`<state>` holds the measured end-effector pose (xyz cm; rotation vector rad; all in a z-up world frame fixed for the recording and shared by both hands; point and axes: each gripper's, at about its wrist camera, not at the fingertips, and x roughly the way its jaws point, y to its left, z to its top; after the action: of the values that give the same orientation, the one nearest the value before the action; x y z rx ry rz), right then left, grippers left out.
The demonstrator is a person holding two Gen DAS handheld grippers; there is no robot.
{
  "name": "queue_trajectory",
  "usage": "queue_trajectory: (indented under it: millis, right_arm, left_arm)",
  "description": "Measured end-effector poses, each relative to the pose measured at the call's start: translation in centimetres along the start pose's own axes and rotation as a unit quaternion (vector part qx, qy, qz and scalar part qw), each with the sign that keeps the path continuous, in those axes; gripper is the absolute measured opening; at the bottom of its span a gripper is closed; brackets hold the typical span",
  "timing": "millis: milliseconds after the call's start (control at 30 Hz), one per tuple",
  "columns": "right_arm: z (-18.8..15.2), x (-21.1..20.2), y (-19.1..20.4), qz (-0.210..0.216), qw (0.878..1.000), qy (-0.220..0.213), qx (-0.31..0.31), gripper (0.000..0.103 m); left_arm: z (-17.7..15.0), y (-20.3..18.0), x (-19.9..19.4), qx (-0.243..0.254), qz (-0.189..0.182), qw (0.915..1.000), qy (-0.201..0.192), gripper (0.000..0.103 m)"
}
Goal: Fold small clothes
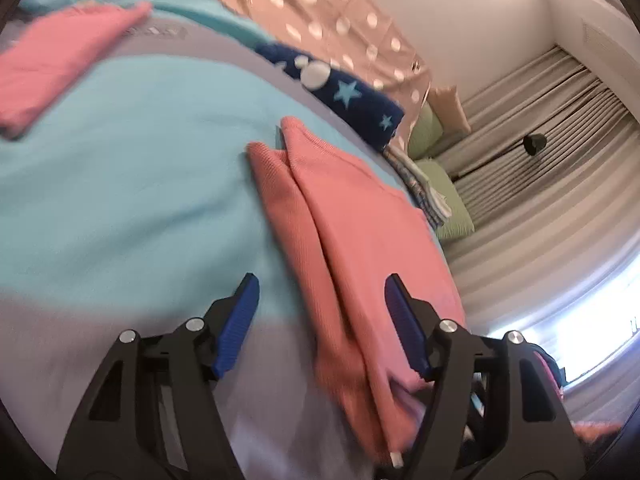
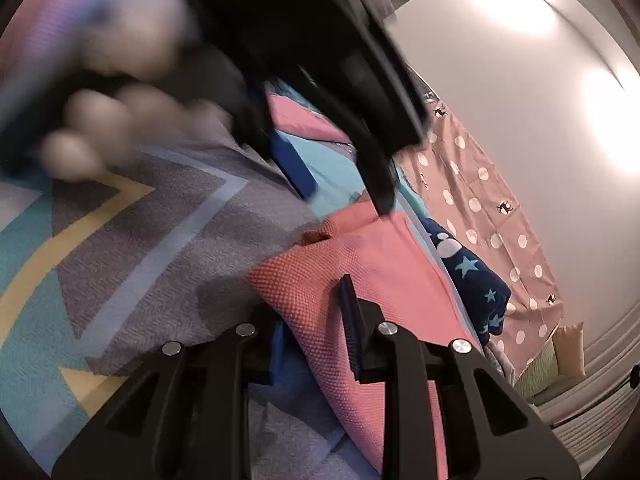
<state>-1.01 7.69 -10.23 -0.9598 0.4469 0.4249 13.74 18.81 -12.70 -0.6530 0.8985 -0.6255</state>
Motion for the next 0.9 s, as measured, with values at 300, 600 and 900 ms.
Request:
queue_trajectory:
  millis: [300,600,900]
  right_arm:
    - [-0.2,1.2,-1.3,0.003,0.999,0.031,0.033,0.034]
    - [0.2,1.1,-2.0,0.024,0.998,0.014,0.062,0.005]
    - [0.1,0.7,-1.4,0.027,0.997,0.016,0.069,0.005]
  left_arm:
    - [5.9,2.4,5.4,-0.039,-0.005,0.9992,0.002,0.008]
    - [6.0,2.8,4.3,-0.05,0.005,0.9976,-0.049,0.006]
    - [6.4,2.6,5.1,-0.054,-0.024,0.9982,-0.009,0.025]
